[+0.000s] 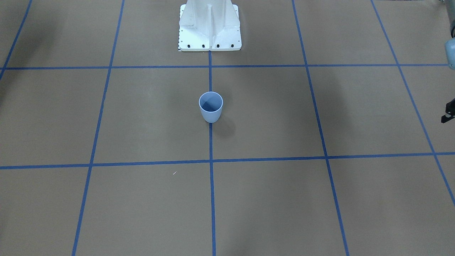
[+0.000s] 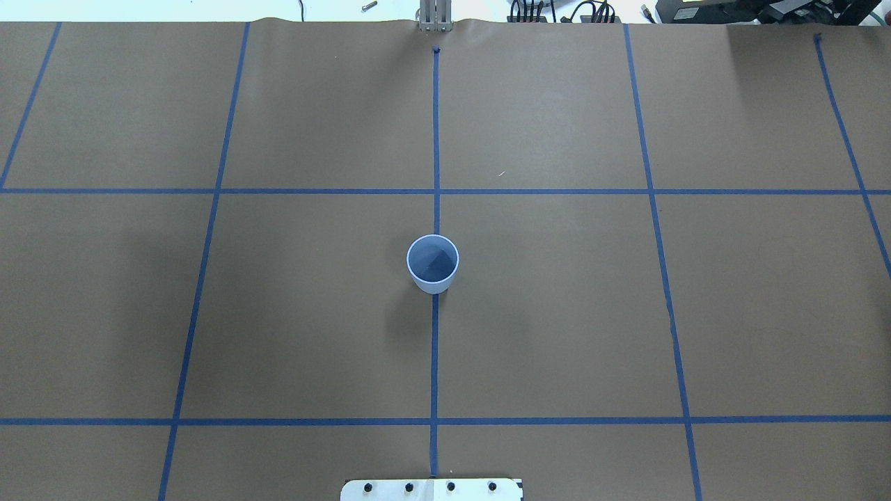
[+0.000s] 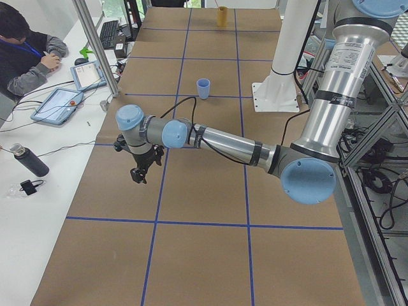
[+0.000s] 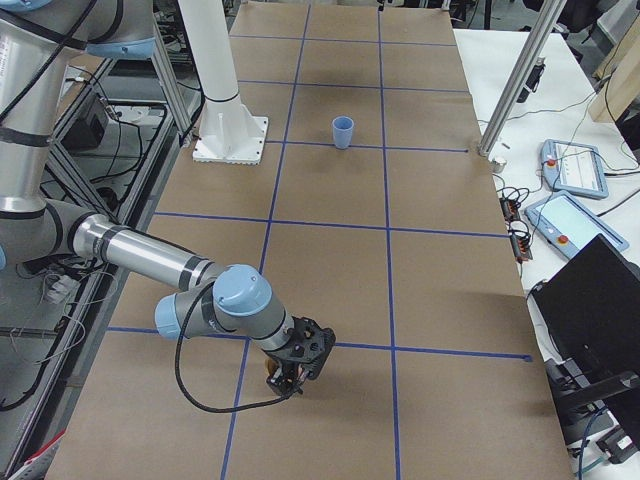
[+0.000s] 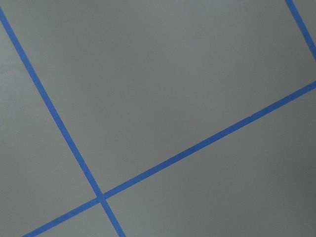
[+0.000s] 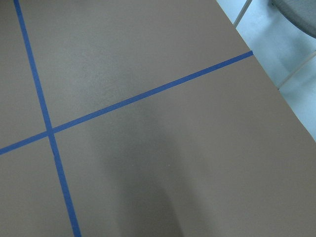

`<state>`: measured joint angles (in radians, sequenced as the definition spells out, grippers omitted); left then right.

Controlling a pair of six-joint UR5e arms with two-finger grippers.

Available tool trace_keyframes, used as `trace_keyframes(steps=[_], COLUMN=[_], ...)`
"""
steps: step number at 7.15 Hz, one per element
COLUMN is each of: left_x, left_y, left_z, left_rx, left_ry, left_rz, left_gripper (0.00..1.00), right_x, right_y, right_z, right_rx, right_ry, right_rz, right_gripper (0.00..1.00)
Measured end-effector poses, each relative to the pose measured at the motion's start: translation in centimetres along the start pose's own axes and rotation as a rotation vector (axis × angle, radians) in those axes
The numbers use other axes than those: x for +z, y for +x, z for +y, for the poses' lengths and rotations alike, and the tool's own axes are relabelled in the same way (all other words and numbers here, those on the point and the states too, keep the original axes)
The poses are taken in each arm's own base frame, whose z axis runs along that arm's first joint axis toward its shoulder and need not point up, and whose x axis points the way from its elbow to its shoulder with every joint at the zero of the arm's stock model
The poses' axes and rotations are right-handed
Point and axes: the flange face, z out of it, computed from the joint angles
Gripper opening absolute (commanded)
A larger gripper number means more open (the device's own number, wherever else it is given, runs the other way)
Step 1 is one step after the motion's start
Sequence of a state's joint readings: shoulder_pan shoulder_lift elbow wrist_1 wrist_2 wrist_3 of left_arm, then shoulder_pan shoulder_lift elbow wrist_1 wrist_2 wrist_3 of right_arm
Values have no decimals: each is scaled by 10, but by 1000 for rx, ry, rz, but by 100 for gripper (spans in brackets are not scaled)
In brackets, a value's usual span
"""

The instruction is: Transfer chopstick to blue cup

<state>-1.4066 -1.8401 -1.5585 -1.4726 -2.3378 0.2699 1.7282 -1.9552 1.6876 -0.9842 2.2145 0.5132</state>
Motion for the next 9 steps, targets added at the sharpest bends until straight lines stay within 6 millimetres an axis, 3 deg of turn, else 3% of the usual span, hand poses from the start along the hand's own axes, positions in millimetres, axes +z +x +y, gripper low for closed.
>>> trace_keyframes(steps=[1, 3, 7, 9], left_x=[0, 0, 0, -1], left_y=[0, 0, 0, 1], left_z=[0, 0, 0, 0], left_rx=[0, 0, -1, -3], left_ry=[0, 0, 0, 0], left_rz=[0, 0, 0, 0], left_gripper=[99, 99, 99, 99], right_x=[4, 9, 7, -11], right_y=[-3, -10, -15, -21], right_z=[2, 5, 3, -4], right_rx=[-1, -13, -40, -41], right_ry=[-10, -32, -26, 4], right_rz=[-6, -20, -24, -56], right_gripper=[72, 3, 0, 0])
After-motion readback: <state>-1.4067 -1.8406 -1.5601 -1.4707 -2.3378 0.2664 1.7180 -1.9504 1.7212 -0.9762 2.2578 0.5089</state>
